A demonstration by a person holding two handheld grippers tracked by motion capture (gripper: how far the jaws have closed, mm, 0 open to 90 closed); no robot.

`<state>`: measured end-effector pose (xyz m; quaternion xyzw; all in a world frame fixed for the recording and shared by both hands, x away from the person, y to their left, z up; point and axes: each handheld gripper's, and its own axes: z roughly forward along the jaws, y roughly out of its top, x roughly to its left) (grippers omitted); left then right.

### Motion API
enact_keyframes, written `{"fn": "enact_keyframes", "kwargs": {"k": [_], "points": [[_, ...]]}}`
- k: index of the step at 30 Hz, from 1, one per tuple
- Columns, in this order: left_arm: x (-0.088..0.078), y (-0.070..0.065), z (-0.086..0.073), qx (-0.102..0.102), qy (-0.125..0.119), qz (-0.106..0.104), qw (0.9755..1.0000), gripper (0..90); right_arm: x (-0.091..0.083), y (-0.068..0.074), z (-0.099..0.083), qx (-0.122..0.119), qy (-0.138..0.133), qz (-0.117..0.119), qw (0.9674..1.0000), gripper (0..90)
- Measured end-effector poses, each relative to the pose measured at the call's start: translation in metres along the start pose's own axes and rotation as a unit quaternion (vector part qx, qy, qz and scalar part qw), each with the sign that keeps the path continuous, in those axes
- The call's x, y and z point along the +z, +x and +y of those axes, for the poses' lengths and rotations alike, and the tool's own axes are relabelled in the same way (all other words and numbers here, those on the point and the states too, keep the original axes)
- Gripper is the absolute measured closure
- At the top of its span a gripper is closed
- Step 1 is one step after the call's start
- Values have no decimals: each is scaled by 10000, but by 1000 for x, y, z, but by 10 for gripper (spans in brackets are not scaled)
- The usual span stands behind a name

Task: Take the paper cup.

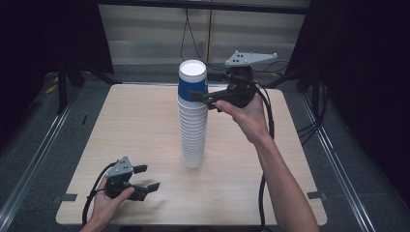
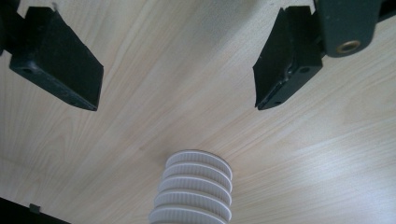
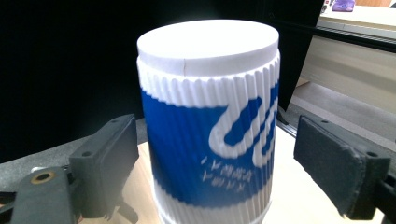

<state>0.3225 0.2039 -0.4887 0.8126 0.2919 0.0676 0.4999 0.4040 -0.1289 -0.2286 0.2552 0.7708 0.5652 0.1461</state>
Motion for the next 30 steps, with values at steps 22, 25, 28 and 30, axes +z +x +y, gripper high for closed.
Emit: {"fn": "enact_keyframes", "kwargs": {"k": [22,25,28,30], "points": [[1,-1,0,29,37,-17,10000,159,22,-1,16,-26,133,108,9998,189],[2,-1,0,10,41,-11,10000,159,22,-1,16,-10,139,147,9998,225],[2,-1,0,8,43,-7,10000,159,23,0,17,0,119,158,9998,242],[2,-1,0,4,42,-15,10000,159,23,0,17,-27,125,160,9998,245]]}}
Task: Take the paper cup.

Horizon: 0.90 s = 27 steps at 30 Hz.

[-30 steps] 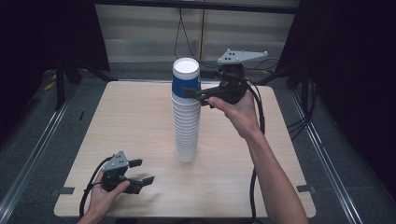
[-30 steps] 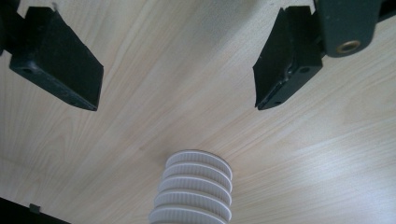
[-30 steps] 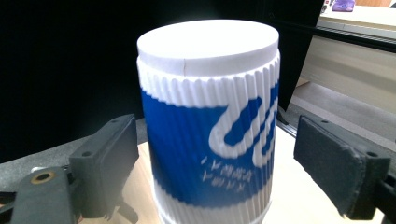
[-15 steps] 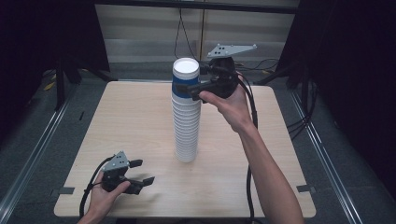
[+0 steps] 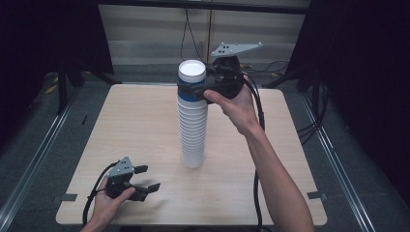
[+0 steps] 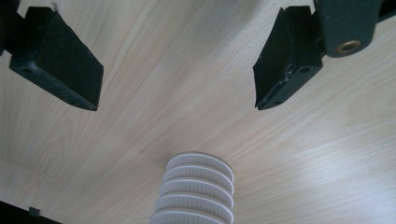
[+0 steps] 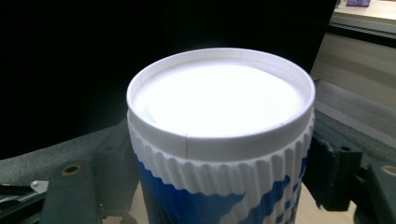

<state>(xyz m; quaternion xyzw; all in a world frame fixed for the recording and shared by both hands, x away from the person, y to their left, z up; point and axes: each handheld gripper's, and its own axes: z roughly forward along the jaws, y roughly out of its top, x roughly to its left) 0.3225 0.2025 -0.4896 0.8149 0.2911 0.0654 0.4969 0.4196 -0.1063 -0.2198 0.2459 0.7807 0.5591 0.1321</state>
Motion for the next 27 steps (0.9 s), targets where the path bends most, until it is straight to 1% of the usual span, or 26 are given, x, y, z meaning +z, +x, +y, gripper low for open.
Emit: {"fn": "enact_keyframes", "kwargs": {"k": [5,8,9,11,13,16,20,22,23,27], "points": [[0,0,0,-1,2,6,10000,159,0,1,1,-59,-19,-14,10000,248],[0,0,0,6,8,8,10000,159,-2,1,1,-82,-175,-18,9998,248],[0,0,0,6,8,8,10000,159,-2,1,1,-82,-175,-18,9998,248],[0,0,0,-8,-1,14,10000,159,-4,2,2,-100,-296,-31,9995,249],[0,0,0,6,6,16,10000,159,-4,3,2,-105,-321,-49,9994,250],[-1,2,0,11,-1,53,10000,159,-6,3,3,-92,-486,-41,9988,252],[-1,3,0,-9,8,65,10000,159,-8,4,5,-91,-584,-46,9982,253],[0,2,0,10,12,25,10000,159,-10,4,7,-32,-753,-39,9971,254],[0,2,0,10,12,25,10000,159,-10,4,7,-32,-753,-39,9971,254],[-1,1,0,1,-24,23,10000,159,-13,4,8,53,-960,-45,9954,256]]}}
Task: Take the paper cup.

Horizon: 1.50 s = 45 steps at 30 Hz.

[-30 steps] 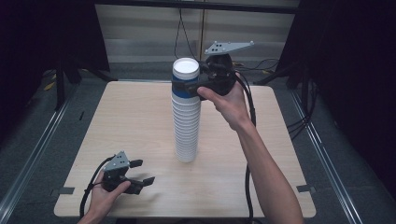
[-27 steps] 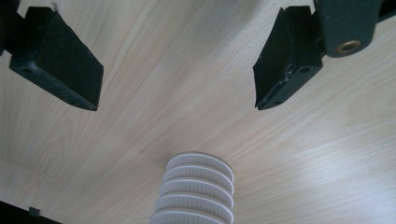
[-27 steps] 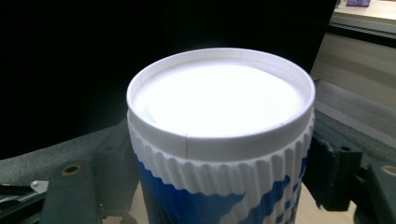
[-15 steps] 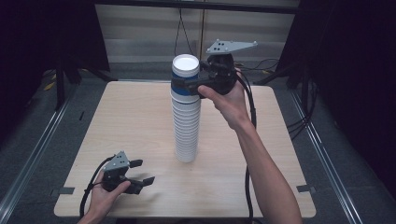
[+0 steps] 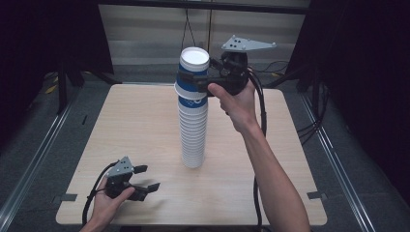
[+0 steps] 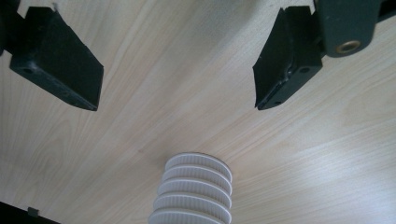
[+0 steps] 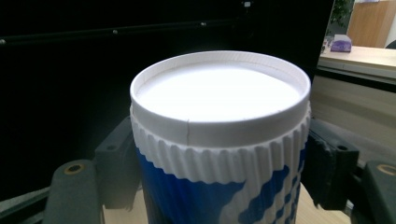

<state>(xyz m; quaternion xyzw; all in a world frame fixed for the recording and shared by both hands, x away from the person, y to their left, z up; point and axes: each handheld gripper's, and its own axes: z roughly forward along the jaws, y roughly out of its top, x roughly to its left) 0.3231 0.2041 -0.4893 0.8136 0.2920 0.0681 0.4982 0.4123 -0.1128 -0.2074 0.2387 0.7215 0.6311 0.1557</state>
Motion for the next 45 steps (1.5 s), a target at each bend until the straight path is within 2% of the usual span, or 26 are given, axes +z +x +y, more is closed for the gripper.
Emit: {"fn": "enact_keyframes", "kwargs": {"k": [10,11,28,35,39,45], "points": [[0,0,0,-22,21,-20,10000,159,-5,0,2,80,-346,43,9994,260],[1,0,0,-30,12,-19,10000,159,-6,-1,2,132,-468,33,9988,261],[0,0,0,-24,2,-14,10000,159,-10,-3,9,244,-693,159,9972,268],[0,1,0,-6,13,9,10000,159,-16,-2,12,238,-791,117,9965,269],[1,0,0,-22,20,-1,10000,159,-24,-3,14,305,-953,65,9950,269],[1,1,0,-34,15,8,10000,159,-33,-5,16,319,-1043,-4,9940,270]]}}
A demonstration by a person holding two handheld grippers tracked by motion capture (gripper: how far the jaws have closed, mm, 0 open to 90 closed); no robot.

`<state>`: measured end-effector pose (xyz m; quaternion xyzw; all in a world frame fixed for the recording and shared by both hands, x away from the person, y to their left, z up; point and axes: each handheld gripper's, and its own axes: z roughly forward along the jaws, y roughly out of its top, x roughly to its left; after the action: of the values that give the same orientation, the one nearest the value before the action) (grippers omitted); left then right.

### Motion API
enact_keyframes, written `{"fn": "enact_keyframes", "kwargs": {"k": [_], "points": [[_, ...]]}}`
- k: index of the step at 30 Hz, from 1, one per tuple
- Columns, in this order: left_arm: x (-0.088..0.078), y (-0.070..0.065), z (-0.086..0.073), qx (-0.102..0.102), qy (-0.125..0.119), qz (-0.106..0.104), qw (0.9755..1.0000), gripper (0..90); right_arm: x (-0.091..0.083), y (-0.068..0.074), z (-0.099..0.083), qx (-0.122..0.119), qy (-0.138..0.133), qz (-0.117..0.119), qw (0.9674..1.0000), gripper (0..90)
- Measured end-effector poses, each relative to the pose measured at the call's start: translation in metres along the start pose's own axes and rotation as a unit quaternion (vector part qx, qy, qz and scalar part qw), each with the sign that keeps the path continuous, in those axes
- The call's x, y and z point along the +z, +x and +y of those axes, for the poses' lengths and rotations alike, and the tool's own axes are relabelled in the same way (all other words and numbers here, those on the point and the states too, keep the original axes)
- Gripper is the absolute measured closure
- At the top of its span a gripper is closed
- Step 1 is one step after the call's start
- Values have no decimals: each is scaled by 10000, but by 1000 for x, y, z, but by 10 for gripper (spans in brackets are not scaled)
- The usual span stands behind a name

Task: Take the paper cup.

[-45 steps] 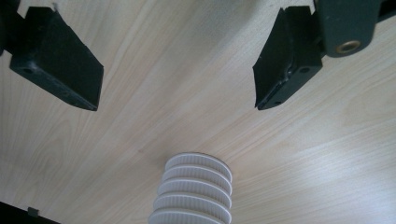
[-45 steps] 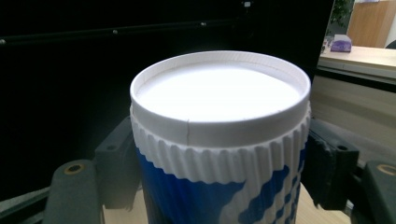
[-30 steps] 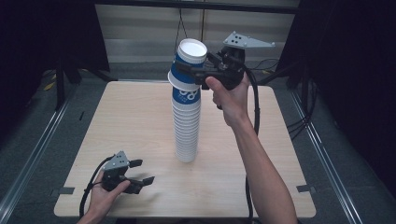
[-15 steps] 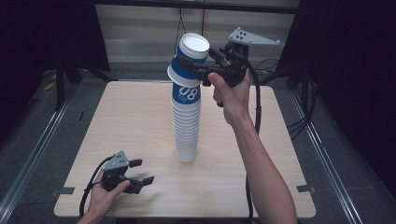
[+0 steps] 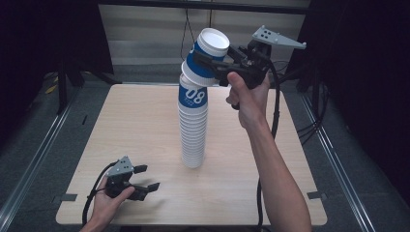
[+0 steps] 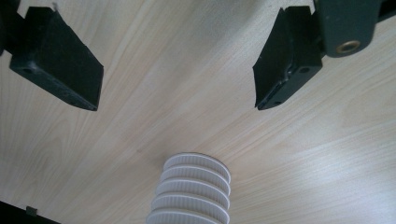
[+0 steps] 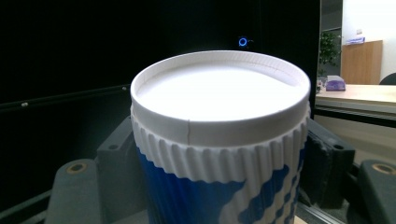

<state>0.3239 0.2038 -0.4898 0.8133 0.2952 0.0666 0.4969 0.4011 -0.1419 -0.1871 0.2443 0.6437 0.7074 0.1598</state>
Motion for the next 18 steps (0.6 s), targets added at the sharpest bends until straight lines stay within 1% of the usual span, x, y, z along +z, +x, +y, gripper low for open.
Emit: {"fn": "enact_keyframes", "kwargs": {"k": [2,4,5,7,8,9,10,12,13,15,16,18], "points": [[0,0,0,0,10,-7,10000,159,-3,-2,1,32,-5,-39,10000,270],[0,0,0,6,-18,-12,10000,159,-8,-4,2,52,-27,-138,9999,271],[0,0,1,9,-21,-7,10000,159,-8,-4,2,52,-27,-138,9999,271],[0,0,1,15,-2,-28,10000,159,-14,-6,3,58,-45,-184,9998,271],[0,0,1,22,-35,-66,10000,159,-20,-7,4,61,-31,-262,9996,271],[0,0,1,49,-76,-113,9999,159,-20,-7,4,61,-31,-262,9996,271],[0,-1,2,63,-136,-138,9998,158,-25,-8,4,48,-14,-333,9994,271],[0,-2,2,86,-123,-135,9998,158,-31,-10,3,31,31,-434,9990,271],[1,-2,2,100,-98,-127,9998,158,-31,-10,3,31,31,-434,9990,271],[2,-1,1,56,-58,-117,9999,158,-39,-11,1,-35,121,-540,9985,271],[2,-1,1,56,-58,-117,9999,158,-39,-11,1,-35,121,-540,9985,271],[2,0,1,25,-82,-120,9999,158,-46,-12,-1,-57,138,-633,9979,271]]}}
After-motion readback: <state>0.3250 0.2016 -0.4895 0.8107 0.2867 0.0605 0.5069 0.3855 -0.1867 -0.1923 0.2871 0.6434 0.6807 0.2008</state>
